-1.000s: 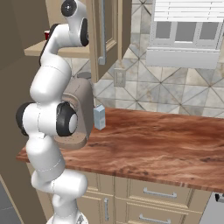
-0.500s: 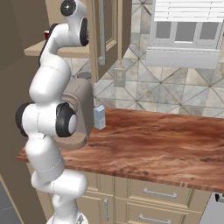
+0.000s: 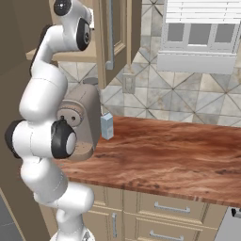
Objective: Stack two cans on top of the other two cans in the cabinet.
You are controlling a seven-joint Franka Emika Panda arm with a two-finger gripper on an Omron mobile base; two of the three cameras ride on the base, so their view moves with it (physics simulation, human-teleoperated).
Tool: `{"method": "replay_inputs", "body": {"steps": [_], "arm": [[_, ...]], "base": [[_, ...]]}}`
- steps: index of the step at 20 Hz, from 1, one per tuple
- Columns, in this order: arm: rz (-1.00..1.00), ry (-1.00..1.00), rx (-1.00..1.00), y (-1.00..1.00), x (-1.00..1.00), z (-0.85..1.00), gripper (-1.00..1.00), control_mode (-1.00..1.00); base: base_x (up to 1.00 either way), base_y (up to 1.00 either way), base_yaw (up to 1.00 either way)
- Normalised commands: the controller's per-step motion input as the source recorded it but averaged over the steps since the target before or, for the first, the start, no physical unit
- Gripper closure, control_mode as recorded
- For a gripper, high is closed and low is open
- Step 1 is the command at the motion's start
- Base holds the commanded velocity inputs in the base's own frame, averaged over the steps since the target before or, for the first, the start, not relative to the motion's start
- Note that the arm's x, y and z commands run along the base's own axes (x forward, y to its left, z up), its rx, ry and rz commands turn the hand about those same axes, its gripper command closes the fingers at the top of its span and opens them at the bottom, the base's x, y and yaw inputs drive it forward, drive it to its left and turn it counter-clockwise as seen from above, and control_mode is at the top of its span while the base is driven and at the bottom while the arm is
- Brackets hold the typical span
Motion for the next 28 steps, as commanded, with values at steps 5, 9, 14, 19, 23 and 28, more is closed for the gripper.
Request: {"method": "replay_inputs", "body": {"steps": [5, 9, 14, 19, 23, 28], "arm": [[0.00, 0.00, 0.00, 0.30, -0.47, -0.27, -1.00, -1.00], [0.04, 0.00, 0.00, 0.33, -0.59, -0.09, -1.00, -1.00], [0.10, -0.06, 0.00, 0.34, -0.67, 0.01, -1.00, -1.00], [0.18, 0.00, 0.01, 0.29, -0.37, 0.00, -1.00, -1.00], [0.23, 0.03, 0.02, 0.37, -0.16, 0.00, -1.00, -1.00], [0.21, 0.04, 0.03, 0.46, -0.24, 0.00, -1.00, -1.00]], "base": [[0.00, 0.00, 0.00], [0.00, 0.00, 0.00], [0.00, 0.00, 0.00], [0.00, 0.00, 0.00], [0.00, 0.00, 0.00], [0.00, 0.00, 0.00]]}}
